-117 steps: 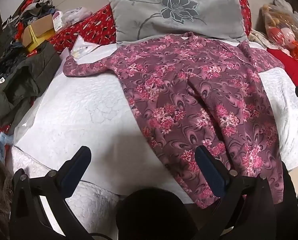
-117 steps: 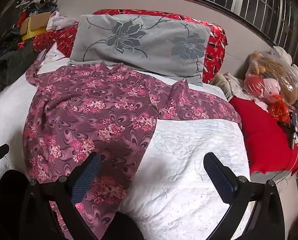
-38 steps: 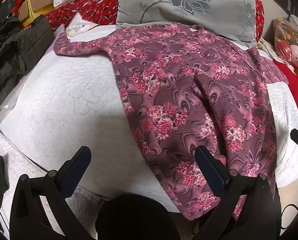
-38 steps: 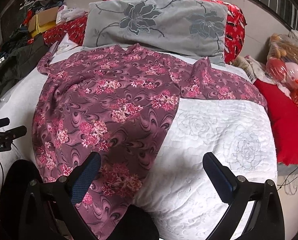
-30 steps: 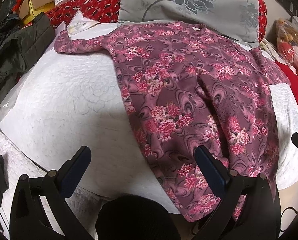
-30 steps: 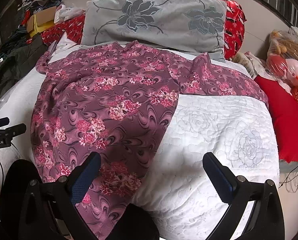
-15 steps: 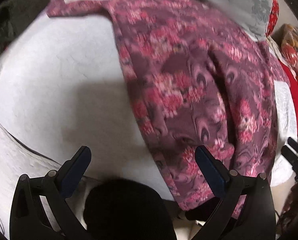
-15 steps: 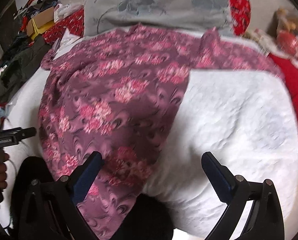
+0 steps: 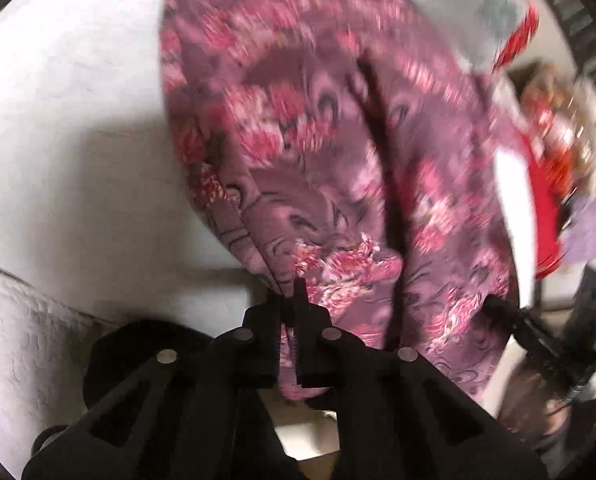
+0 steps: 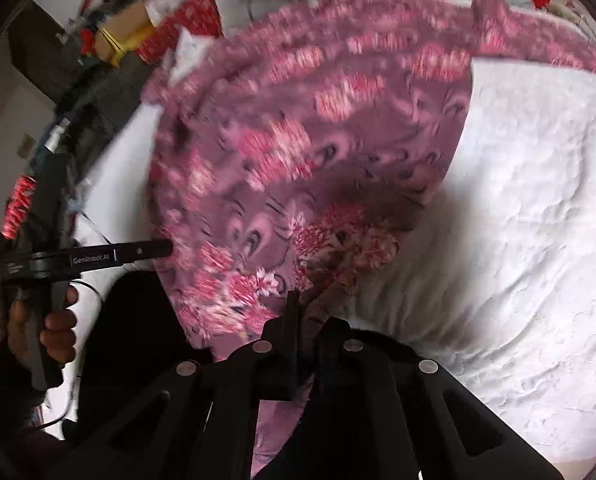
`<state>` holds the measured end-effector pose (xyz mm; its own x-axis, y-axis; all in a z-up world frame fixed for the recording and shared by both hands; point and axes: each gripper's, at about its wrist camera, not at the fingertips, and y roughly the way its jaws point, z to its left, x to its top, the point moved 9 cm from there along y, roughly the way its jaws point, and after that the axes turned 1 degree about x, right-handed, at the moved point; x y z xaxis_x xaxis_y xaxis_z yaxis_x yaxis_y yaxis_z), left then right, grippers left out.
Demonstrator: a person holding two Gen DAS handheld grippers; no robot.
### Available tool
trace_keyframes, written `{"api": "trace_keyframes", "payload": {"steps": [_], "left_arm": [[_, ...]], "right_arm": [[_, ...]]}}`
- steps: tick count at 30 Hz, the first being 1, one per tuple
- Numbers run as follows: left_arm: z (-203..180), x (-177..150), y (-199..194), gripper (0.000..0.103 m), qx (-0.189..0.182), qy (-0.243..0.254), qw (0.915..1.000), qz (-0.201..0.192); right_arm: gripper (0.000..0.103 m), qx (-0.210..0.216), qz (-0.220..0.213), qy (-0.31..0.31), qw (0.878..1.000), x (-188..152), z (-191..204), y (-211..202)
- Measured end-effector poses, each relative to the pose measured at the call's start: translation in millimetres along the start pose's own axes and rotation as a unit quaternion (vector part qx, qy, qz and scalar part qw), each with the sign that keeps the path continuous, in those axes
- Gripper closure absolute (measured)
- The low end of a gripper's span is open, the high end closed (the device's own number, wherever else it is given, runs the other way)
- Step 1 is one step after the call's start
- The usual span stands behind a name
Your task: Fold small clothes
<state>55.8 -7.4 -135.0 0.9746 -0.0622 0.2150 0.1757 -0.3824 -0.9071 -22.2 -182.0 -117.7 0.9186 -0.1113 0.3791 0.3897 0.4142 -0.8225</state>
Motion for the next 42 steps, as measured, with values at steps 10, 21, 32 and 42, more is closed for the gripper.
{"api": "trace_keyframes", "payload": {"steps": [10,21,32,42], "left_arm": [[51.3,3.7,-66.4,0.1,0.03,-0.039,0.9982,-0.035],[36.5,-17.4,-23.3,0.061,-0.039,-0.028,0.9987,0.014],[32.9,-8.8,-99.6,0.101,-0.041,-0.023,0.9986,-0.025],[82.3,-11.6,-65.2,0.099,0.052,-0.053,0.997,0.019]], "right_arm": [[0.1,-0.006,-0.135,0.082,0.987,20.1,-53.5,-106.0],[0.075,0.015,-0.042,0.181,0.983,-35.9,-103.6,-42.9],[0.1,0.088,-0.154,0.108,0.978,0.9,-45.8,-148.1],[0.095,-0.015,-0.018,0.18,0.983,-46.3,-109.4,-67.2]]}}
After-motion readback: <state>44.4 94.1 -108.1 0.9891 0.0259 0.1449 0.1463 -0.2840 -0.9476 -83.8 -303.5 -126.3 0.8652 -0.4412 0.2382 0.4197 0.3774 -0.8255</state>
